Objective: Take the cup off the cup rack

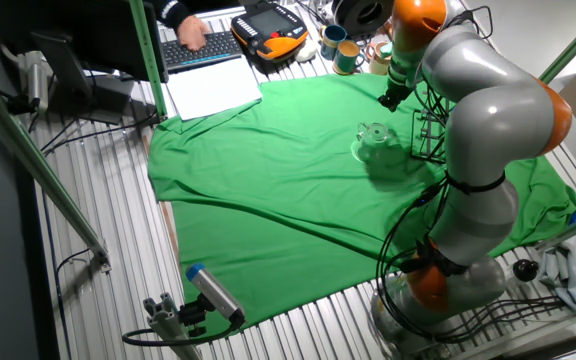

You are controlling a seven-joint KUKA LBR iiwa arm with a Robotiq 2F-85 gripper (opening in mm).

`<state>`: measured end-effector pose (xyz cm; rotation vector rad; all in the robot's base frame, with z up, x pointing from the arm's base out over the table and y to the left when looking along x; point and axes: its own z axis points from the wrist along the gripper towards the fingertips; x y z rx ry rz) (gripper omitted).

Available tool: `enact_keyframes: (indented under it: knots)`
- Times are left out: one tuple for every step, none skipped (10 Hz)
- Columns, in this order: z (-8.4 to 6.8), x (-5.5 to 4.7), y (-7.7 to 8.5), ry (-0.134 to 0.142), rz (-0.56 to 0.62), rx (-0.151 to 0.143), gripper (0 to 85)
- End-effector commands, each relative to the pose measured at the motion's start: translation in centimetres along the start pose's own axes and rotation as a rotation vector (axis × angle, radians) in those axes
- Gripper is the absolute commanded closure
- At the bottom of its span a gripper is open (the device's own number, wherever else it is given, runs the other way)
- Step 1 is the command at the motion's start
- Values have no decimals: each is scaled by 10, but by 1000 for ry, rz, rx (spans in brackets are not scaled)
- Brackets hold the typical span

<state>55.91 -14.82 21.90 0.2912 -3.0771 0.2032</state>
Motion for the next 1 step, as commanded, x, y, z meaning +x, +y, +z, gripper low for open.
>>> enact_keyframes:
  knots:
    - [0,0,0,5,0,-1,850]
